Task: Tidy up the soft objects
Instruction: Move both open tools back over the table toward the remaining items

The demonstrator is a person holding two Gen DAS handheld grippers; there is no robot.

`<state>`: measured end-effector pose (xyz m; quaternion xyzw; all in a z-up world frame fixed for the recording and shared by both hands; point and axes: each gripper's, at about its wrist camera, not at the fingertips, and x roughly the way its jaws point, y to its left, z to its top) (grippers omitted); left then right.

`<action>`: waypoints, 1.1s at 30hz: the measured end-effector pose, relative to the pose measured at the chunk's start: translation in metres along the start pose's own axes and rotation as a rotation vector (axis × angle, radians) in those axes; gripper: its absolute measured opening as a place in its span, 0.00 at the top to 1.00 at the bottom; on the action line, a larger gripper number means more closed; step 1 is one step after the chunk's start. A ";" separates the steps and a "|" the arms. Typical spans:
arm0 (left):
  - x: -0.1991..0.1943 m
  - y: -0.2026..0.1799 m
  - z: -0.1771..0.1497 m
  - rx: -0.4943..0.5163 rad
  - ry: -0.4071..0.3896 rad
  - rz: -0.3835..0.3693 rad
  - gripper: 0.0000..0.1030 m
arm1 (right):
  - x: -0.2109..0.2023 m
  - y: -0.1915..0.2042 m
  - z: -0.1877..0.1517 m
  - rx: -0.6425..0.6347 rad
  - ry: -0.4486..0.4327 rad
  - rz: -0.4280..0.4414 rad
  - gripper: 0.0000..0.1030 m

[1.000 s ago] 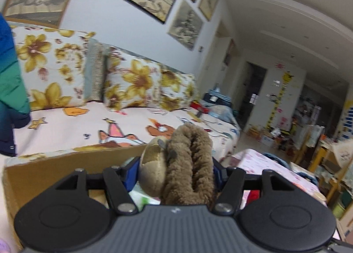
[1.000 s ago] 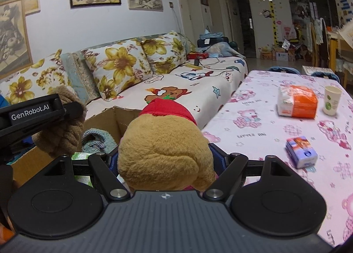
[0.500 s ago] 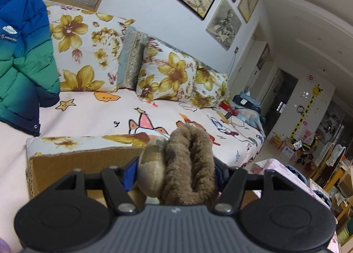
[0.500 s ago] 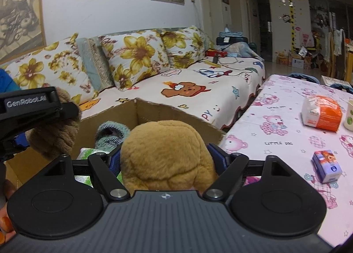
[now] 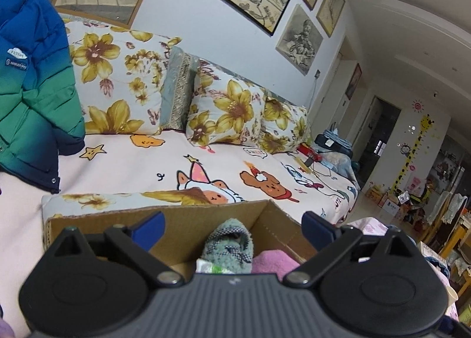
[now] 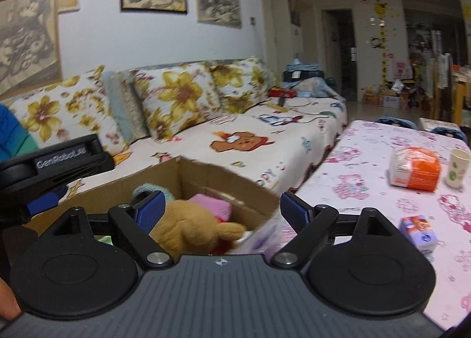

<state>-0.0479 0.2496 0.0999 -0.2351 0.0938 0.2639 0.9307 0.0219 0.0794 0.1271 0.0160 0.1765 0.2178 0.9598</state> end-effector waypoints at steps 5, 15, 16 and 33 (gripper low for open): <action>0.000 -0.005 -0.001 0.026 -0.001 -0.019 0.01 | -0.014 -0.014 -0.007 0.020 -0.001 -0.055 0.00; -0.006 -0.021 -0.007 0.116 -0.041 -0.041 0.01 | -0.022 -0.036 -0.023 0.093 0.034 -0.110 0.00; -0.007 -0.023 -0.007 0.126 -0.043 -0.044 0.01 | -0.019 -0.035 -0.022 0.101 0.041 -0.109 0.00; -0.016 -0.060 -0.025 0.286 -0.058 -0.107 0.01 | -0.029 -0.048 -0.040 0.159 0.095 -0.121 0.00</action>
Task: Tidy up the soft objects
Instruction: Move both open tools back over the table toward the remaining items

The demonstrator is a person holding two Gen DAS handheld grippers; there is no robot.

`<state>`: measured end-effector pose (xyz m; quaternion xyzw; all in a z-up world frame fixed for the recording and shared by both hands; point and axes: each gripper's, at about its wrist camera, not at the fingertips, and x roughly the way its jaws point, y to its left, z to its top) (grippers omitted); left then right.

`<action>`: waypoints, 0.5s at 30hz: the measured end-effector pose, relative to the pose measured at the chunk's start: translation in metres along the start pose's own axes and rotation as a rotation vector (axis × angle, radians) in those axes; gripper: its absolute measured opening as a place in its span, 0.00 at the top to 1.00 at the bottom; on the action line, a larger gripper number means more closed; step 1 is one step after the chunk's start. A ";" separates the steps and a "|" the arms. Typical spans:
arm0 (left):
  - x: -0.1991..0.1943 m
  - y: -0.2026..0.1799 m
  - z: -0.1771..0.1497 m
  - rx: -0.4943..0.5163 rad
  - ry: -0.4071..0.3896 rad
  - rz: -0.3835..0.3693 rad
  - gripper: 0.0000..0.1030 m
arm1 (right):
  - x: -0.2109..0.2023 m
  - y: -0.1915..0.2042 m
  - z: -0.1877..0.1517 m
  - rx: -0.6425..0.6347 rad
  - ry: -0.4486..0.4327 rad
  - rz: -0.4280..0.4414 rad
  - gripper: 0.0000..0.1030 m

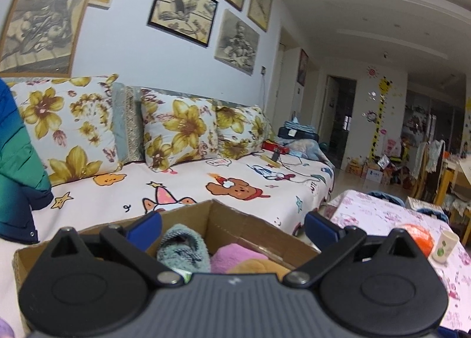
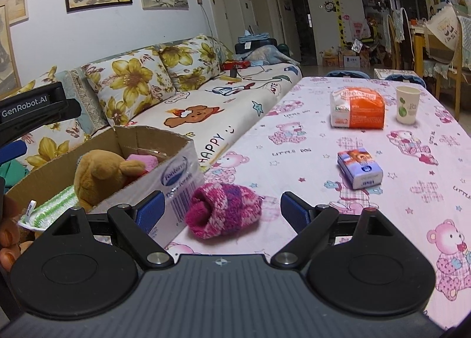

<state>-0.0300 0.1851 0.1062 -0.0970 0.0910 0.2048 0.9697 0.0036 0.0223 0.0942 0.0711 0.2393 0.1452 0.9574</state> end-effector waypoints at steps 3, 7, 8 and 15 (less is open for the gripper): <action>0.000 -0.008 -0.002 0.023 0.011 -0.012 0.01 | -0.001 -0.003 -0.002 0.008 0.007 -0.004 0.00; -0.001 -0.017 -0.005 0.048 0.010 -0.020 0.01 | -0.003 -0.007 -0.003 0.019 0.015 -0.009 0.00; -0.001 -0.019 -0.006 0.054 0.010 -0.022 0.01 | -0.004 -0.008 -0.004 0.022 0.017 -0.011 0.00; -0.003 -0.035 -0.011 0.102 0.012 -0.044 0.01 | -0.008 -0.016 -0.008 0.052 0.032 -0.028 0.00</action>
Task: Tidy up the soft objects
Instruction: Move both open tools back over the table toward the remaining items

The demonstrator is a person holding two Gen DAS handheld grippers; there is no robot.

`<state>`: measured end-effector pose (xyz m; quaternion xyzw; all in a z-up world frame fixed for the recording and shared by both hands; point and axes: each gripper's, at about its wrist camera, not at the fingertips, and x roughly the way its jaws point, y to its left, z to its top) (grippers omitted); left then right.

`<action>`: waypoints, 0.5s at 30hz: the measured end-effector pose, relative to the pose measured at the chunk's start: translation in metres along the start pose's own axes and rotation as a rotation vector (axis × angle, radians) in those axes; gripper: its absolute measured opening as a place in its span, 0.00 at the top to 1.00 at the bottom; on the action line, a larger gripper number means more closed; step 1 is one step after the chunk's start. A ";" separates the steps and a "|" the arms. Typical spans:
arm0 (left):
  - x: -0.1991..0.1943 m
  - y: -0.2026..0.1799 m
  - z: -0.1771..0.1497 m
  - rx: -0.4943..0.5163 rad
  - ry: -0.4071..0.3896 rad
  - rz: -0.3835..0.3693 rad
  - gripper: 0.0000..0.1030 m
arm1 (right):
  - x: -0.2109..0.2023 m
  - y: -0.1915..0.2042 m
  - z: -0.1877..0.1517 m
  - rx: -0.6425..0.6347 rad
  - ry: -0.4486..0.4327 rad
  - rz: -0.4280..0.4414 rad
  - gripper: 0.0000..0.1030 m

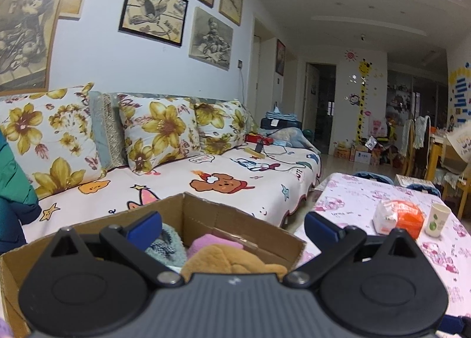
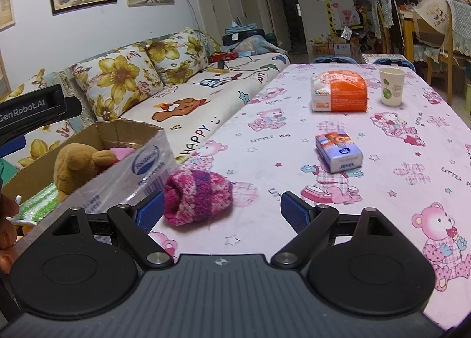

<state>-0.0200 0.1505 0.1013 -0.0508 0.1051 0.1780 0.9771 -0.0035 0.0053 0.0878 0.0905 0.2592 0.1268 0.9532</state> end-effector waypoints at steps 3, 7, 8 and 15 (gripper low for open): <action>0.000 -0.008 -0.002 0.023 0.006 -0.011 0.01 | 0.000 -0.007 -0.001 0.023 0.009 -0.009 0.00; 0.000 -0.017 -0.005 0.054 0.005 -0.025 0.01 | -0.002 -0.014 -0.002 0.050 0.015 -0.024 0.00; 0.000 -0.019 -0.005 0.062 0.007 -0.030 0.01 | -0.001 -0.015 -0.001 0.056 0.017 -0.029 0.00; 0.001 -0.033 -0.011 0.120 0.017 -0.071 0.01 | -0.006 -0.025 -0.003 0.096 0.015 -0.057 0.00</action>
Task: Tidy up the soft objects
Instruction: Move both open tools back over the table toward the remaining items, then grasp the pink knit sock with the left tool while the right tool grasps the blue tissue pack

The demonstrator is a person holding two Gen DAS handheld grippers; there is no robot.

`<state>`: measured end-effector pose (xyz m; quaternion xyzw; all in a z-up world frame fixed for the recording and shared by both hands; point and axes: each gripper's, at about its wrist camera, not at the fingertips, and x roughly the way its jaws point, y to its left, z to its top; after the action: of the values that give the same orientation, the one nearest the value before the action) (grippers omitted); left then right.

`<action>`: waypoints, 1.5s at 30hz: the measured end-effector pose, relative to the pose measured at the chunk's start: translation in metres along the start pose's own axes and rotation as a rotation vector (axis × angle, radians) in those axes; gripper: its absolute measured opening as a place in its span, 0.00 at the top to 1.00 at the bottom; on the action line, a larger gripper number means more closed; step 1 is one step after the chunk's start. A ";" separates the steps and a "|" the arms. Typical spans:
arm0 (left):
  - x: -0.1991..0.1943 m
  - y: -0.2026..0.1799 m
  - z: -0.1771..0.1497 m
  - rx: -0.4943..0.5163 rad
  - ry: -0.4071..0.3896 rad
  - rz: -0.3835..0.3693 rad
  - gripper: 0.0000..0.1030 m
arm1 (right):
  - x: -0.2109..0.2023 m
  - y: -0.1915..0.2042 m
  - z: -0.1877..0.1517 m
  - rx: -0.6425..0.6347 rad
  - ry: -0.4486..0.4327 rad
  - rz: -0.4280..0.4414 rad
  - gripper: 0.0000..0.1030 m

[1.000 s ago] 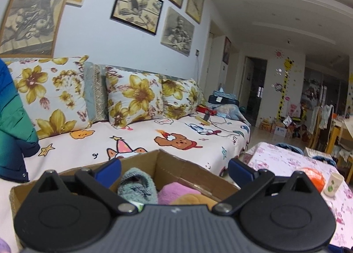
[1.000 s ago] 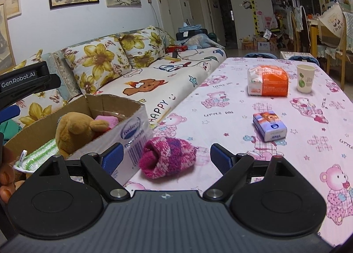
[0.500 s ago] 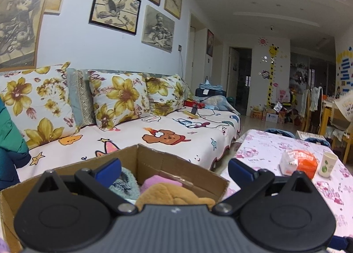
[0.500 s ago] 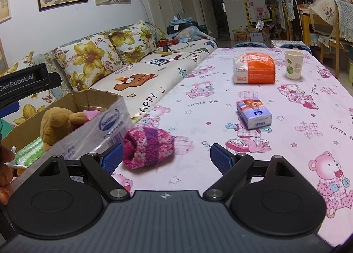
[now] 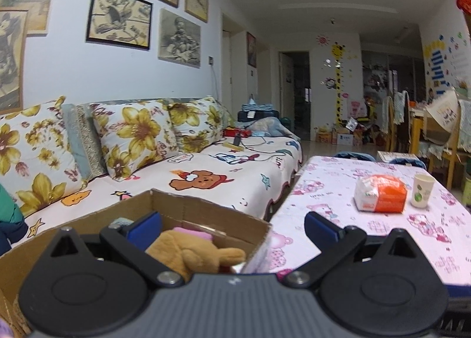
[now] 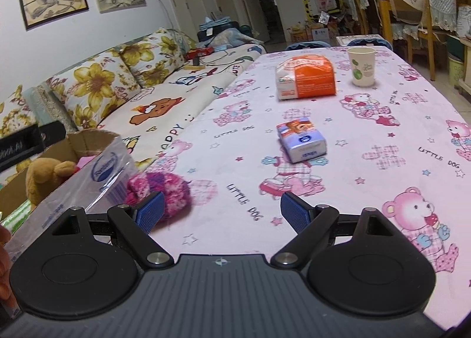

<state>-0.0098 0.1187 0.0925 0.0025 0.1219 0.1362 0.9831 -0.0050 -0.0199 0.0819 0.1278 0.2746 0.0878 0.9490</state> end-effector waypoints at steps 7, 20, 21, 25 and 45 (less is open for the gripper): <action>0.003 -0.015 -0.008 0.067 0.020 -0.036 0.01 | -0.004 -0.007 -0.002 0.021 -0.010 -0.037 0.00; 0.004 -0.041 -0.024 0.172 0.068 -0.165 0.01 | 0.000 -0.016 0.000 0.039 -0.030 -0.099 0.00; 0.005 -0.043 -0.026 0.174 0.080 -0.184 0.01 | 0.003 -0.018 0.000 0.039 -0.030 -0.111 0.00; 0.010 -0.050 -0.033 0.191 0.124 -0.237 0.01 | 0.012 -0.030 0.001 0.070 -0.022 -0.137 0.00; 0.046 -0.063 -0.057 0.124 0.262 -0.272 0.01 | 0.056 -0.047 0.011 0.083 0.009 -0.120 0.00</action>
<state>0.0358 0.0687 0.0235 0.0289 0.2561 -0.0066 0.9662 0.0526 -0.0538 0.0493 0.1500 0.2893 0.0199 0.9452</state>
